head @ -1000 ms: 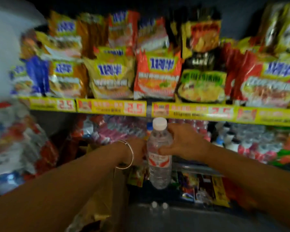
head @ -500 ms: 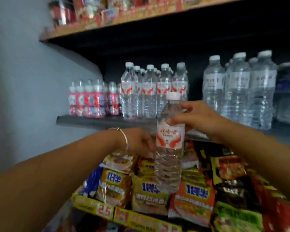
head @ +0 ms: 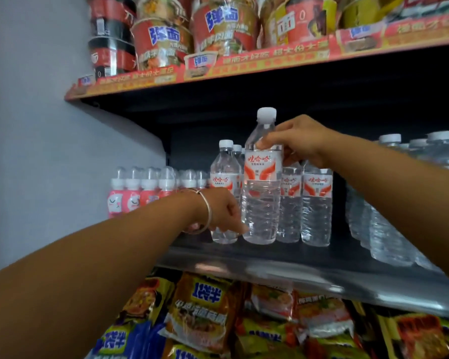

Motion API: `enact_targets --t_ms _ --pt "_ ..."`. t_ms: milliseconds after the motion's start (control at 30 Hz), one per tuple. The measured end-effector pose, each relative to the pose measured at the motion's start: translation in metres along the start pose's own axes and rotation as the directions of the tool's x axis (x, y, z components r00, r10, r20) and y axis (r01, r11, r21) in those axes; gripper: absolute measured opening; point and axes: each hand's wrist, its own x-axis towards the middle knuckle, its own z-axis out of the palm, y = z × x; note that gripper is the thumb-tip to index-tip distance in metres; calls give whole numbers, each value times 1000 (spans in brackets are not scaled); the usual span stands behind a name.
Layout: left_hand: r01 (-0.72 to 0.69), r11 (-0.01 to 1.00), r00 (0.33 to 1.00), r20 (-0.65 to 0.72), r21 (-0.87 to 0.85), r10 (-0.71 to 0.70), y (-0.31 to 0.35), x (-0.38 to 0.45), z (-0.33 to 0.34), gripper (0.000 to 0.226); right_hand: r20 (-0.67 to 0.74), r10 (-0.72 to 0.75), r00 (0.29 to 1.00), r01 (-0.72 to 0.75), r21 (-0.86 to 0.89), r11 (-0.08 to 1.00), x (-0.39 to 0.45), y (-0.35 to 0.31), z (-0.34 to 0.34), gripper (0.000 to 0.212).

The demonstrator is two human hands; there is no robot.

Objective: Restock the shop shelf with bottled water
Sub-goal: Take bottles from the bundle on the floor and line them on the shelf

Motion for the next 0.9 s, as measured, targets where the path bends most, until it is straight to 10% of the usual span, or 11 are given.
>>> enact_targets --t_ms 900 --pt "148 986 953 -279 78 -121 -11 46 49 33 -101 69 992 -95 -283 954 21 52 46 52"
